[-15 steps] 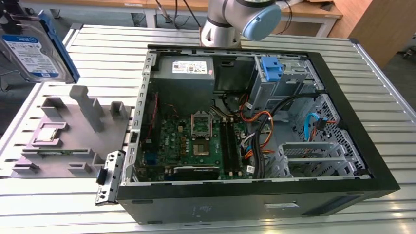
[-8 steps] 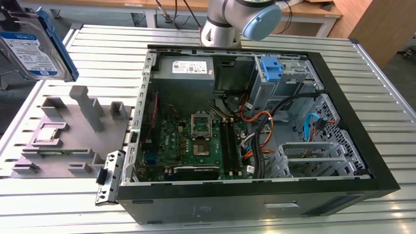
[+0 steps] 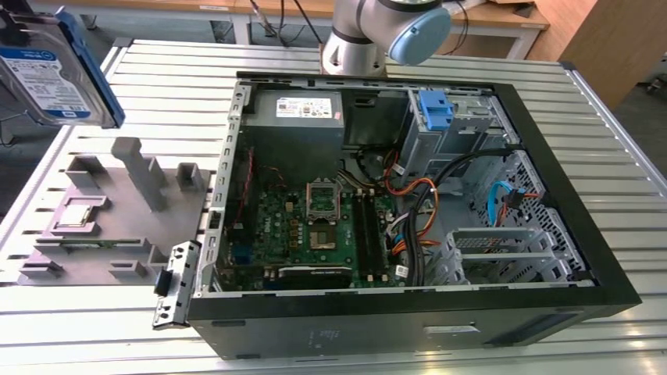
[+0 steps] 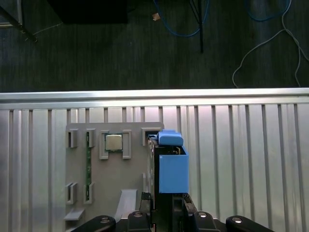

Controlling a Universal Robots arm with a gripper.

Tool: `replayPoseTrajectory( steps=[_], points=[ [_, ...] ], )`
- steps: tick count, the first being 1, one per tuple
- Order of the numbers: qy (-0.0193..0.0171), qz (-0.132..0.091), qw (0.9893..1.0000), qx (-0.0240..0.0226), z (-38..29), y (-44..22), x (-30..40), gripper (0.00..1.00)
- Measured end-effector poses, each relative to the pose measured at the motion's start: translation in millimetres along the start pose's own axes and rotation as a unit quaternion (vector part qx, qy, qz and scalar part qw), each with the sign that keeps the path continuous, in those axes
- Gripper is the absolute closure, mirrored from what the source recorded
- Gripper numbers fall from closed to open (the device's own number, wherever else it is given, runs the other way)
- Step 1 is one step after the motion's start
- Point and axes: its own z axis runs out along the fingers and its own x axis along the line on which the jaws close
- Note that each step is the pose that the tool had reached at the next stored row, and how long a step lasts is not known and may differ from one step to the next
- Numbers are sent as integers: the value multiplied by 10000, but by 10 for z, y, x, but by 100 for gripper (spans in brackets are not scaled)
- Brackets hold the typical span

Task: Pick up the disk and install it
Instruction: 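Pick up the disk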

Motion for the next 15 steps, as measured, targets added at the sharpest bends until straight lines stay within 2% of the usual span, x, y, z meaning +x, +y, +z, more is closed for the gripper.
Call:
replayPoseTrajectory(
  steps=[15],
  points=[
    [0, 0, 10000, 0, -166, 7, -12, 65]
  ],
)
